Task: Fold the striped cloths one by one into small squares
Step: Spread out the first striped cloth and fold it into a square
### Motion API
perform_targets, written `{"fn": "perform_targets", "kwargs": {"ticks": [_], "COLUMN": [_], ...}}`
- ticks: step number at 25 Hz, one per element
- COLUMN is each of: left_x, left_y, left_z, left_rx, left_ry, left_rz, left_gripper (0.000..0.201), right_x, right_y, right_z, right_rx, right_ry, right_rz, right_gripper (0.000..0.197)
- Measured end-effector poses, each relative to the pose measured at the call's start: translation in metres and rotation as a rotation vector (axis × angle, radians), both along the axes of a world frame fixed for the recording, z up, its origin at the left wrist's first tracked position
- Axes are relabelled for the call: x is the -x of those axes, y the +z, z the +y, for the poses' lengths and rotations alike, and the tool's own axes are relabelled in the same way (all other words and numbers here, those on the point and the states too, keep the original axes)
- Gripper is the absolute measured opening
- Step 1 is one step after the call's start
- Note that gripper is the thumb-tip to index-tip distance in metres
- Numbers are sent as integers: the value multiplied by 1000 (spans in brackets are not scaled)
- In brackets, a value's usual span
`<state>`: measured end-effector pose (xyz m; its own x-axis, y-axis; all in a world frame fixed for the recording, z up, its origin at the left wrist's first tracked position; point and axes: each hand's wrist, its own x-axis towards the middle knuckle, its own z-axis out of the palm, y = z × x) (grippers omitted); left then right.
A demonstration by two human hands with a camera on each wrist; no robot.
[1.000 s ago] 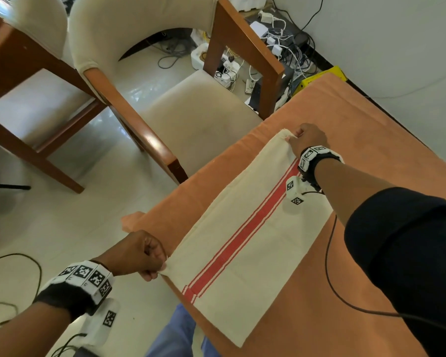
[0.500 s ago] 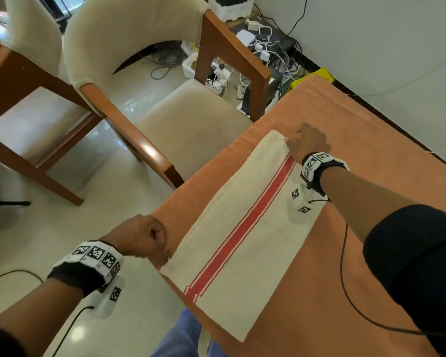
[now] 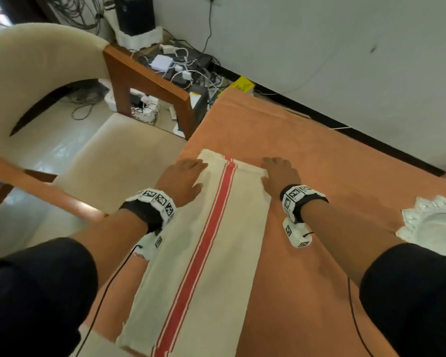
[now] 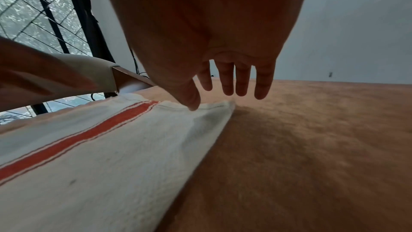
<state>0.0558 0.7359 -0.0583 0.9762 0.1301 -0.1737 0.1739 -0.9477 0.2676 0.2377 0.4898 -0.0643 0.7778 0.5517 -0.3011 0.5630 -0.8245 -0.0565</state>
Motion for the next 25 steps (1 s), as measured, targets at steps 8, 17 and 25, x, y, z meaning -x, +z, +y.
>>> {"fn": "perform_targets", "kwargs": {"ticks": [8, 17, 25], "left_x": [-99, -123, -133], "left_y": [-25, -21, -21], "left_z": [7, 13, 23], "left_rx": [-159, -115, 12], "left_ry": [-171, -114, -73], "left_rz": [-6, -30, 1], "left_gripper": [40, 15, 11], "right_x": [-12, -26, -37], "right_y": [-17, -11, -10], "right_z": [0, -6, -9], "right_rx": [-70, -123, -278], "right_ry": [0, -89, -261], "right_rz": [34, 18, 133], "right_gripper": [42, 16, 10]}}
